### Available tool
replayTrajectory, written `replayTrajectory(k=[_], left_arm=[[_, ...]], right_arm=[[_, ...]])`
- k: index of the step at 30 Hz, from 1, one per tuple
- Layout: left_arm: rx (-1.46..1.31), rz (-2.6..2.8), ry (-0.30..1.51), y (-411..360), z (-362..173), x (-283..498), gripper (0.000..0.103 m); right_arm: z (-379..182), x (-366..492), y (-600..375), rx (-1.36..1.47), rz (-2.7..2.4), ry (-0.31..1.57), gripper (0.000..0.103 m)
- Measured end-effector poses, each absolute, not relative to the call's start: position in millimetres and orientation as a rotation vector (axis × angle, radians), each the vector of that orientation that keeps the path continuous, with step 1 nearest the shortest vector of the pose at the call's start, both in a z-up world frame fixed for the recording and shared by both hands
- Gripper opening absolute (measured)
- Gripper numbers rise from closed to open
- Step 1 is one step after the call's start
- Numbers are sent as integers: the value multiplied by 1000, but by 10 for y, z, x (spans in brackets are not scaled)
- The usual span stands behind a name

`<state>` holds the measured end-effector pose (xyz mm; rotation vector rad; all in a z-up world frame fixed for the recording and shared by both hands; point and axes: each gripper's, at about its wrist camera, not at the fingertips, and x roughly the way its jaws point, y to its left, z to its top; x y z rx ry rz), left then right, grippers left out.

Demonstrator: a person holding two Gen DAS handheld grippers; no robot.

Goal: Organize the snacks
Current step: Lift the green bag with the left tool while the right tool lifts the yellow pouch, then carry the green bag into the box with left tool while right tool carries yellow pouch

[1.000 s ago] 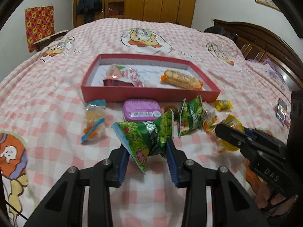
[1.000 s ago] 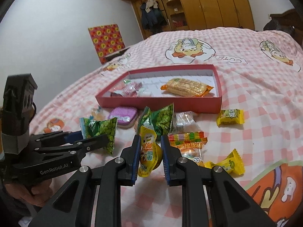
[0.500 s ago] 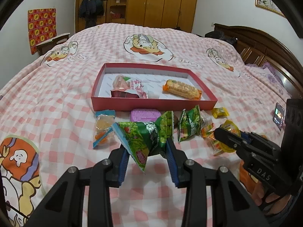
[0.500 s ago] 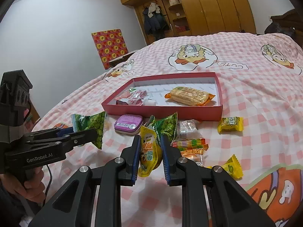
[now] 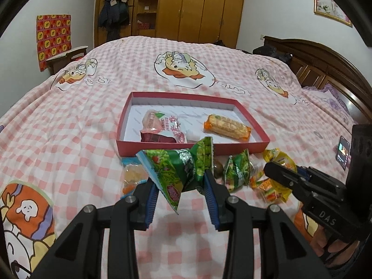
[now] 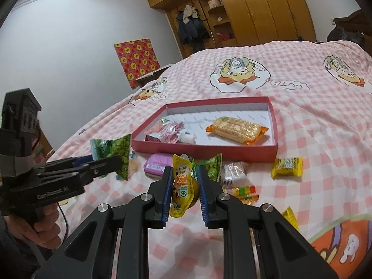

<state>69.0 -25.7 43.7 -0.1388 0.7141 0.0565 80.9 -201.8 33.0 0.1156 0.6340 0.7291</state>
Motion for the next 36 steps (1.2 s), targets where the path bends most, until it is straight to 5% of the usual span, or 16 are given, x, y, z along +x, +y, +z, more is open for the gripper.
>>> replayTrajectory(k=[36], left_arm=[[-140, 95, 704, 155, 343, 1667, 39]], right_arm=[[248, 1920, -1885, 152, 588, 658, 22]])
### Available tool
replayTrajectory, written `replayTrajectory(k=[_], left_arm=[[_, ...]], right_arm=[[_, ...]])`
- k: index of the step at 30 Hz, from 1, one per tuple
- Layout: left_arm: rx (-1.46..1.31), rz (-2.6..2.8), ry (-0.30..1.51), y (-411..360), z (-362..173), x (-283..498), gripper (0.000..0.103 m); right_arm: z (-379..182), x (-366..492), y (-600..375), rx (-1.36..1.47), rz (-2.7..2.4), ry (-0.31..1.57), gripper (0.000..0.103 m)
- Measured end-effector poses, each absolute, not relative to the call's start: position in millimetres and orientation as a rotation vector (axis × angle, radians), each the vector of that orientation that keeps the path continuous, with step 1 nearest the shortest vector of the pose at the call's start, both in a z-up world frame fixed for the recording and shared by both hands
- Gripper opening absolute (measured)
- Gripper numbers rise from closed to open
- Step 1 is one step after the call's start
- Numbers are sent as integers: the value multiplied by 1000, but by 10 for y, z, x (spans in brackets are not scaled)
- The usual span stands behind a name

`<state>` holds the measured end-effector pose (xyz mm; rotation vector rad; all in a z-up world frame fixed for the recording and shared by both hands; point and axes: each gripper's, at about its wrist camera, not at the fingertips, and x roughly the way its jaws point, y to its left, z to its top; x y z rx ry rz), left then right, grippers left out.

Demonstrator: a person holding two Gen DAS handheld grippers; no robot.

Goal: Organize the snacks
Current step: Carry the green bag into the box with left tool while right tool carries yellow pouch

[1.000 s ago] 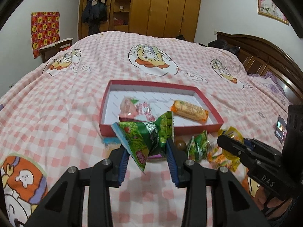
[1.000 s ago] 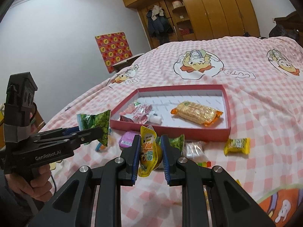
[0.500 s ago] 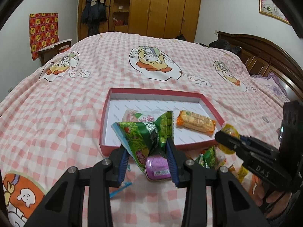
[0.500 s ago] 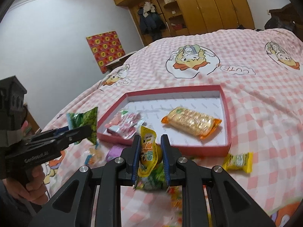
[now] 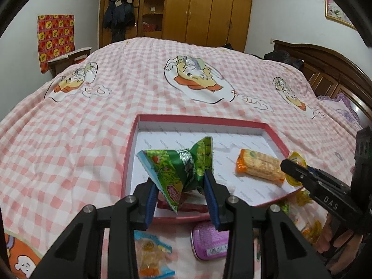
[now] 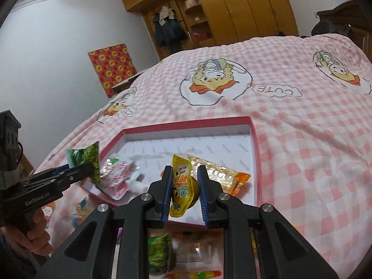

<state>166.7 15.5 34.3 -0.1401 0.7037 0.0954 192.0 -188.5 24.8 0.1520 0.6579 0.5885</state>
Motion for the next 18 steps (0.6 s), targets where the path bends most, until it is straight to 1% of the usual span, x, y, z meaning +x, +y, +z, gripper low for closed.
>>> replayTrajectory(k=[7, 18], left_arm=[[-119, 102, 679, 169, 265, 1710, 39], [-113, 73, 661, 125, 268, 1806, 39]], right_arm=[[75, 2001, -1815, 108, 566, 680, 22], [52, 2018, -1820, 109, 564, 676, 22]])
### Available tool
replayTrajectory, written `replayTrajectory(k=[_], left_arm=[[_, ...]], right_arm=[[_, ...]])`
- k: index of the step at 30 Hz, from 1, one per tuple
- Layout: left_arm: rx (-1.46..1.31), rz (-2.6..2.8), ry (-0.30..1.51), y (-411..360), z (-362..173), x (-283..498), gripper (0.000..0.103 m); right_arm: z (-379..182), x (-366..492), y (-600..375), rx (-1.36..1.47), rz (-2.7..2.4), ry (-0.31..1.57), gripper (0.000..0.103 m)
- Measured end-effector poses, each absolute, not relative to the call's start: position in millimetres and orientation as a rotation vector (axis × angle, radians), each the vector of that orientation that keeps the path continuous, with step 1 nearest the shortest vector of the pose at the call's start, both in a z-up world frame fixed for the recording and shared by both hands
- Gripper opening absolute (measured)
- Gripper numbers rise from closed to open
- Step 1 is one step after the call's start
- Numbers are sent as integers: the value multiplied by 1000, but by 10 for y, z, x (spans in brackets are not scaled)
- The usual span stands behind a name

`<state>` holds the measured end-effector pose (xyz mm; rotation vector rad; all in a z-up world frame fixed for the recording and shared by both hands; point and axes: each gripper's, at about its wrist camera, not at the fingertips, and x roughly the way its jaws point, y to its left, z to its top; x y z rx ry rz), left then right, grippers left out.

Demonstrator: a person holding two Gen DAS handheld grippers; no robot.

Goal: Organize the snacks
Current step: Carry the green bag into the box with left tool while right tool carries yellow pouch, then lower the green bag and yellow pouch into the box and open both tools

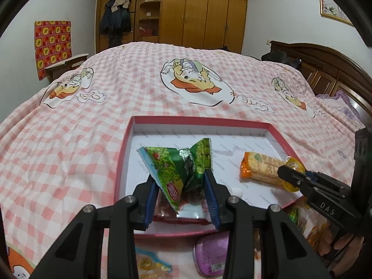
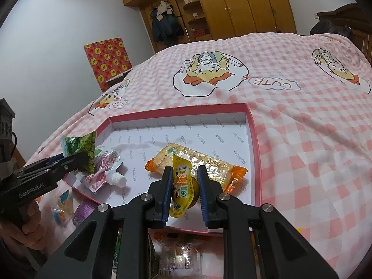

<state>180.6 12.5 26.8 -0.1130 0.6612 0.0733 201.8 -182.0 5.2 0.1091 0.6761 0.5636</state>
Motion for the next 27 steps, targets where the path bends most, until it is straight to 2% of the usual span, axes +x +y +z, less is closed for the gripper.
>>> replayTrajectory(k=[27], left_arm=[[-132, 19, 632, 98, 242, 1802, 40]], right_arm=[[52, 2078, -1854, 124, 555, 665, 22]])
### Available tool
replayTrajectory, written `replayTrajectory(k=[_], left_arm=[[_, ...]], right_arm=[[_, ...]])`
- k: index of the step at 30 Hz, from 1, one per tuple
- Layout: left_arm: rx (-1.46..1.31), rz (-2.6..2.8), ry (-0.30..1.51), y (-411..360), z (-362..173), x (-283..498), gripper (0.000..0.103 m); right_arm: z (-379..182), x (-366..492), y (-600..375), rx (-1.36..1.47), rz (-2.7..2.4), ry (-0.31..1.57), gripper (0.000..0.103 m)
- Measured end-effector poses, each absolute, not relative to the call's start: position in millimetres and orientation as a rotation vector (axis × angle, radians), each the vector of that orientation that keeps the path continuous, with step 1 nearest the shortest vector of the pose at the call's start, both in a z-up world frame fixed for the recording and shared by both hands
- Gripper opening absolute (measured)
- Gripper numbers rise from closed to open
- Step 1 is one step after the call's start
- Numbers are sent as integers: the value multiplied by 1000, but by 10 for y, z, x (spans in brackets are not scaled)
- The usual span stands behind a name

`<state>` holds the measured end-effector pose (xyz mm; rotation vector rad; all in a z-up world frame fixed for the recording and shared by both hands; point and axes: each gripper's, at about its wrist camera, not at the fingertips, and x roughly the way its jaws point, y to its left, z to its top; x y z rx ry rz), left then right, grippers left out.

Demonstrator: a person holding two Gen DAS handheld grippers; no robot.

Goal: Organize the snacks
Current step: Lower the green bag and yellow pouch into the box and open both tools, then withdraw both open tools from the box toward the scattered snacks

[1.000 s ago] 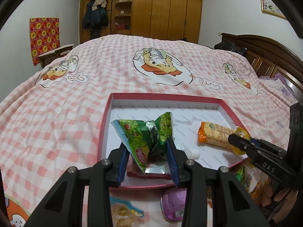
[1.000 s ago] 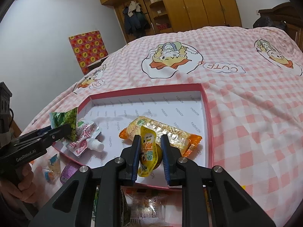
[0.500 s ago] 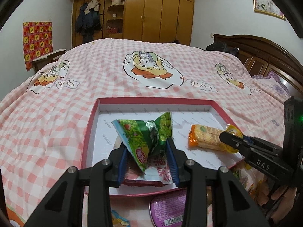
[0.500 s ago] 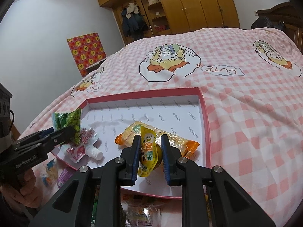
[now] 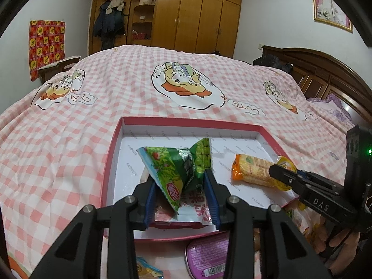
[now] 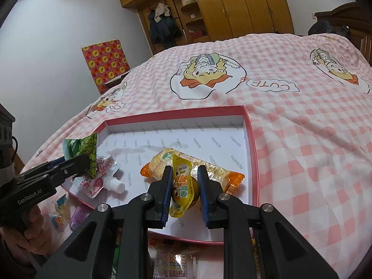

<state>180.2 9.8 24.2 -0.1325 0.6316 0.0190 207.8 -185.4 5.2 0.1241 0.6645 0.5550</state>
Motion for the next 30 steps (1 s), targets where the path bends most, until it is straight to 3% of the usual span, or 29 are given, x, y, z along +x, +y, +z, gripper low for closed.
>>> replayTrajectory(k=[21, 23, 25, 30], left_arm=[[-154, 10, 625, 165, 263, 1785, 42], [-150, 12, 618, 164, 277, 1775, 48], [-148, 13, 601, 167, 299, 1750, 57], [-181, -54, 533, 176, 397, 1665, 80]], right_arm=[[111, 1954, -1723, 90, 621, 613, 22], [106, 1967, -1722, 94, 619, 615, 26], [96, 1982, -1735, 104, 614, 618, 45], [94, 1989, -1754, 114, 615, 613, 59]])
